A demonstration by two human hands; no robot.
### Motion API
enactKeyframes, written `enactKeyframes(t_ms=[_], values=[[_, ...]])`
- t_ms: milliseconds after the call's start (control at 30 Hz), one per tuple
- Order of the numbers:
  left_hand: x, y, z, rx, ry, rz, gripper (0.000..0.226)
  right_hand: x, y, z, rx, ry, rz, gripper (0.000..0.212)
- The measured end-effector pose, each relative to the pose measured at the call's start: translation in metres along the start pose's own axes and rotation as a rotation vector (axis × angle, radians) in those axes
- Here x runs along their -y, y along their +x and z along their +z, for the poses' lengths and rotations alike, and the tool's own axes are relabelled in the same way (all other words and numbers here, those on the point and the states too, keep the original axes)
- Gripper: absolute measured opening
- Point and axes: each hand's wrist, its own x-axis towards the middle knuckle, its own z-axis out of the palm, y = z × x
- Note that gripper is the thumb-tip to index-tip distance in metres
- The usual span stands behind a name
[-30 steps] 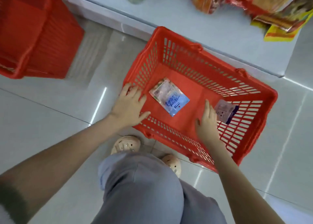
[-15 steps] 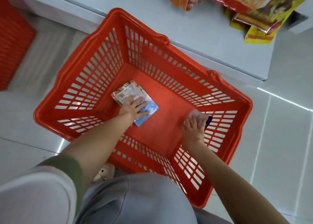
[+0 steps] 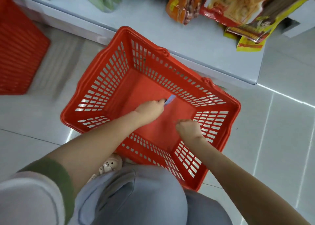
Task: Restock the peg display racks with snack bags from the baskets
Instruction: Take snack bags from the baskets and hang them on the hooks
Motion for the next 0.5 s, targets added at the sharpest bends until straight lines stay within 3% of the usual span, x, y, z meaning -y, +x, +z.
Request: enactKeyframes(t_ms=[67,167,233,333,433,500], values=[[-0.021,-0.032,-0.037,0.026,-0.272,-0.015,0.024,-0.008,-0.027,-0.038,-0.197,-0.002,-0.069,0.030],[-0.048,-0.091,-0.101,-0.059,-0.546,0.025,0.029,-0.028,-0.073,-0.112,-0.509,0.067,-0.115,0.028],[-0.067,-0.131,-0.149,-0.090,-0.733,0.024,0.029,-0.042,-0.105,-0.165,-0.618,0.185,-0.109,0.033],[-0.090,-0.194,-0.223,-0.082,-0.915,0.014,0.020,-0.061,-0.153,-0.244,-0.617,0.512,-0.166,0.023],[-0.109,-0.254,-0.291,-0.125,-0.877,0.022,0.027,-0.072,-0.208,-0.329,-0.598,0.888,-0.154,0.022],[-0.123,-0.290,-0.336,-0.205,-0.859,-0.010,0.027,-0.080,-0.245,-0.383,-0.555,1.008,-0.151,0.021]])
